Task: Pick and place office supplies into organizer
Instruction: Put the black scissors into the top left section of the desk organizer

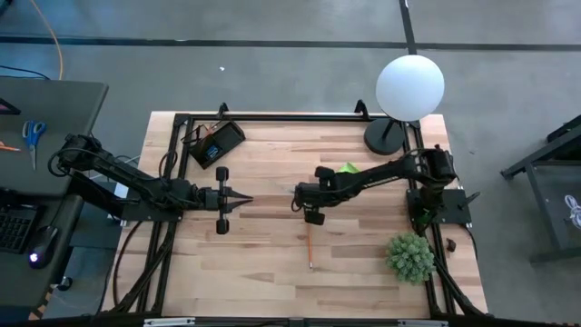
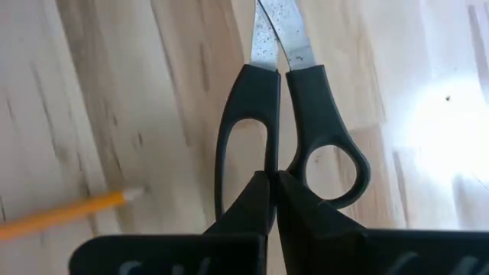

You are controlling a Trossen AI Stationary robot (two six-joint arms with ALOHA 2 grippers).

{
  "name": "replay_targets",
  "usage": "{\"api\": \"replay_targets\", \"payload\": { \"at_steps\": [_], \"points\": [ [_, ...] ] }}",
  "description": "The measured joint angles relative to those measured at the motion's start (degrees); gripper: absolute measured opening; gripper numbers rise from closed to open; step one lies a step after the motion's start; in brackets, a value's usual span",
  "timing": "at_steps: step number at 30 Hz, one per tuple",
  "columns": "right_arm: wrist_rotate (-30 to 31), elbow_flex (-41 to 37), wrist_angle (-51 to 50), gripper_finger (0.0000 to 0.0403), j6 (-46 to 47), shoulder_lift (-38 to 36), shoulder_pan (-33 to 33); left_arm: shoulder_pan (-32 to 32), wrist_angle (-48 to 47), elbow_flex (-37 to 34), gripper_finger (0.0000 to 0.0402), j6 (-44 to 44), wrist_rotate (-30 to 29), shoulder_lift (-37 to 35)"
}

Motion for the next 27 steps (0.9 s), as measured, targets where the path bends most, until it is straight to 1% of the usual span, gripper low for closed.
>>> {"api": "replay_targets", "payload": {
  "at_steps": [5,10,20,27],
  "points": [
    [-4.47,0.02,4.40,0.0000,0.89,0.16,-2.10,0.00,0.02,0.00,0.0012,1.06,0.00,0.00],
    [-6.92,0.02,4.32,0.0008,2.82,0.21,-3.20,0.00,0.02,0.00,0.0012,1.49,0.00,0.00],
    [-6.98,0.00,3.44,0.0011,2.61,1.17,-3.85,0.00,0.02,0.00,0.0012,1.47,0.00,0.00],
    [-5.68,0.00,3.58,0.0011,2.88,1.96,-3.33,0.00,0.02,0.00,0.0012,1.42,0.00,0.00]
  ]
}}
